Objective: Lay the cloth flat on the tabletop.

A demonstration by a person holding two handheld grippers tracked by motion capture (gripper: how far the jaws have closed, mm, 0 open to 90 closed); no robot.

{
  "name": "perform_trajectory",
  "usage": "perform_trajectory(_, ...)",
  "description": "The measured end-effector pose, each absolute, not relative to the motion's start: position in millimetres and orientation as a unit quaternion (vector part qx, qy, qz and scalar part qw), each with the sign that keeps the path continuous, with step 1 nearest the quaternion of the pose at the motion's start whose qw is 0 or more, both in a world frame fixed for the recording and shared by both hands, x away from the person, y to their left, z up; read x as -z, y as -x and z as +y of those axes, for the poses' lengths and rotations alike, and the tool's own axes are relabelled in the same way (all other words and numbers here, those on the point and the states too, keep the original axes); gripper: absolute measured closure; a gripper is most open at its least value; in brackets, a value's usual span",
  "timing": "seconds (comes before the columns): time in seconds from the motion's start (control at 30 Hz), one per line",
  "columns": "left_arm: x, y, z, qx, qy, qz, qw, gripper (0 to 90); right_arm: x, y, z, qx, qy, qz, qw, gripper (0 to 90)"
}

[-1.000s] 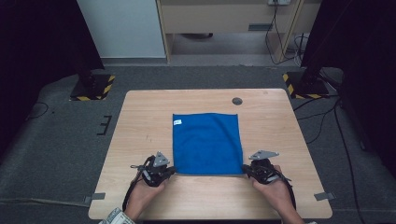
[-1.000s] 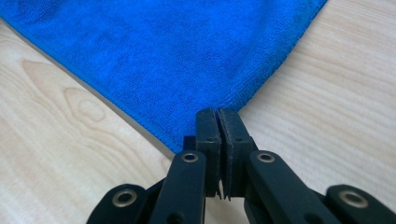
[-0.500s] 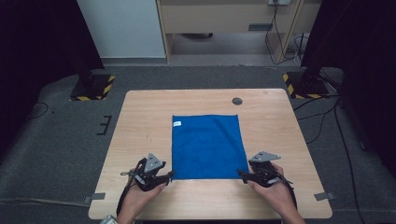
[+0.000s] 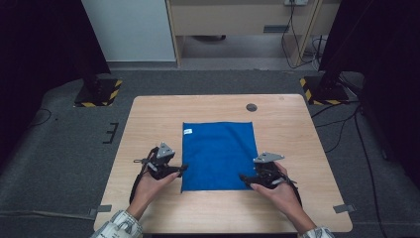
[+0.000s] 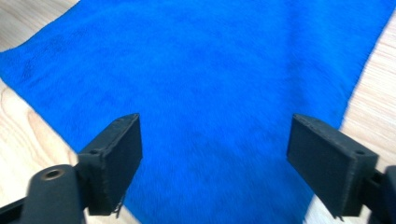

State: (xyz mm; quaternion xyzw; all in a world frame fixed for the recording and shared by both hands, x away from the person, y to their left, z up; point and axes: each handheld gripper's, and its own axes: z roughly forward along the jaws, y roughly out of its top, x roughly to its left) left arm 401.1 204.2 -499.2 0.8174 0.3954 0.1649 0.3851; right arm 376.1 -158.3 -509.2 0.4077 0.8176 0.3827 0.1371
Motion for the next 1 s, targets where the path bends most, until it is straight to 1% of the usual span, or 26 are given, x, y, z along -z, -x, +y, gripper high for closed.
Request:
perform_trajectory(0.27, 493.2, -431.6, 202.8, -0.16, -0.816, 0.397, 0.39, 12.7, 511.1, -390.8, -137.9, -0.373, -0.402, 0.826, 0.129, 11.9)
perform_trajectory(0.4, 488.2, -443.5, 201.9, -0.164, -0.811, 0.399, 0.395, 10.0, 511.9, -393.0, -127.0, -0.371, -0.391, 0.833, 0.128, 11.7)
perform_trajectory(0.5, 486.3, -450.6, 198.4, -0.17, -0.808, 0.405, 0.392, 4.1, 512.1, -393.6, -119.3, -0.374, -0.379, 0.838, 0.121, 12.0)
perform_trajectory(0.7, 483.9, -462.1, 190.5, -0.175, -0.813, 0.399, 0.386, 4.7, 511.2, -399.4, -104.9, -0.377, -0.365, 0.844, 0.113, 13.0)
perform_trajectory(0.77, 483.4, -465.7, 187.4, -0.174, -0.815, 0.397, 0.384, 5.1, 510.1, -401.5, -100.0, -0.376, -0.367, 0.844, 0.111, 15.1)
perform_trajectory(1.0, 482.7, -483.6, 178.5, -0.176, -0.821, 0.391, 0.378, 5.8, 507.8, -405.3, -80.1, -0.387, -0.349, 0.846, 0.111, 17.8)
